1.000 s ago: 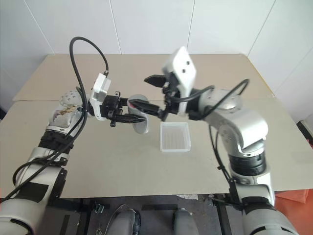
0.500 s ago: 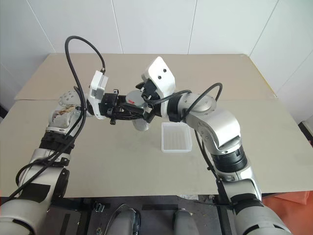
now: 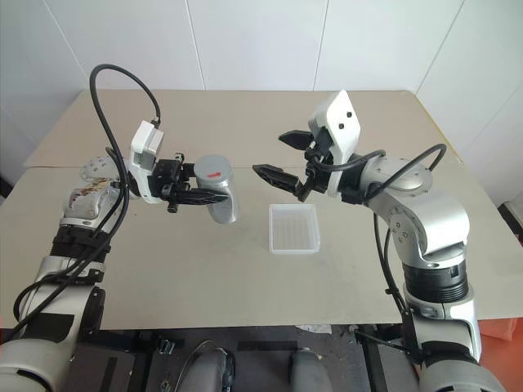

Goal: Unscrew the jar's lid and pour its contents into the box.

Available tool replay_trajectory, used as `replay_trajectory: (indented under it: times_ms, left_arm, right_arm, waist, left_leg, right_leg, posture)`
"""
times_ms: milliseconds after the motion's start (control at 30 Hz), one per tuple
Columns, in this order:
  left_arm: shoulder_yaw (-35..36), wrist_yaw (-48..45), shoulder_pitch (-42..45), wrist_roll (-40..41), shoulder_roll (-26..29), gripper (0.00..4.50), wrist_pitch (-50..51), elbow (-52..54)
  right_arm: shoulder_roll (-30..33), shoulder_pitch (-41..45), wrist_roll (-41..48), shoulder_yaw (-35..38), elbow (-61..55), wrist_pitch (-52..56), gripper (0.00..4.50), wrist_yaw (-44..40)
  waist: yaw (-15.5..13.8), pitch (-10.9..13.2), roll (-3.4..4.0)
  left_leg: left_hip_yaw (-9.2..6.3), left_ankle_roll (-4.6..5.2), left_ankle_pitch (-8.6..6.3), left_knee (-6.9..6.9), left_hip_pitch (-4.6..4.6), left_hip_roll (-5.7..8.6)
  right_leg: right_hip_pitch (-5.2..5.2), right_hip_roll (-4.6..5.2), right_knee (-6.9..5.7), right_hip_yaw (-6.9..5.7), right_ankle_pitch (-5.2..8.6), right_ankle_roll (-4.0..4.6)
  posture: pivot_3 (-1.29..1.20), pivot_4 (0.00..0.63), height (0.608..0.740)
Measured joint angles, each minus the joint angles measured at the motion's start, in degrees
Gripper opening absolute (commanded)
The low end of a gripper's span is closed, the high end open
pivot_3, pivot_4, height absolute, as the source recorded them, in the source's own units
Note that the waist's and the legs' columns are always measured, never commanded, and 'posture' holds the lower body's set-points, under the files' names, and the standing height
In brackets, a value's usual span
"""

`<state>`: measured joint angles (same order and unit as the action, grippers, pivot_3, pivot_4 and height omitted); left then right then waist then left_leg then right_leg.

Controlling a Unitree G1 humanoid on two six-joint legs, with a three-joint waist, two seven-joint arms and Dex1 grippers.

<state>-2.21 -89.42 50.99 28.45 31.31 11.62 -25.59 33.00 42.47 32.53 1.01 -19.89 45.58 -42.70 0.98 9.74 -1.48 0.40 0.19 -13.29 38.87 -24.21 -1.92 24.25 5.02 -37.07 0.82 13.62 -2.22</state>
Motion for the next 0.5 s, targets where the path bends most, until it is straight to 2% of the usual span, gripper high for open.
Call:
replay_trajectory:
  times_ms: [167, 267, 500]
  left_arm:
    - [0.62, 0.04, 0.52, -0.03, -0.67, 2.02, 0.24, -0.52]
    - [0.94, 0.02, 1.58, -0.14, -2.39, 2.02, 0.09, -2.42]
    - [0.83, -1.04, 3.37, -1.15, -4.64, 2.02, -0.46, -4.24]
  right_arm:
    - [-1.16, 1.53, 4.44, 0.06, -2.89, 0.02, 4.43, -1.87]
    - [-4.98, 5.27, 4.65, -1.87, -3.2, 0.05, 4.43, -0.03]
    - [-11.38, 10.54, -2.81, -11.55, 3.15, -1.58, 4.43, 3.93]
  waist:
    - [0.02, 0.0, 0.0]
    - [-0.03, 0.0, 0.0]
    - [-0.04, 0.0, 0.0]
  left_leg:
    - [-0.01, 0.0, 0.0, 0.01, 0.01, -0.01]
    - [-0.02, 0.0, 0.0, 0.01, 0.04, -0.01]
    - [-0.02, 0.0, 0.0, 0.01, 0.0, 0.01]
  right_leg:
    - [-0.01, -0.01, -0.01, 0.0, 0.0, 0.0]
    - [-0.02, -0.01, -0.01, -0.01, 0.0, 0.0]
    - [0.01, -0.01, -0.03, -0.01, 0.0, 0.0]
  posture:
    - [0.0, 0.15, 0.74]
    - [0.0, 0.15, 0.74]
    - [0.0, 0.15, 0.74]
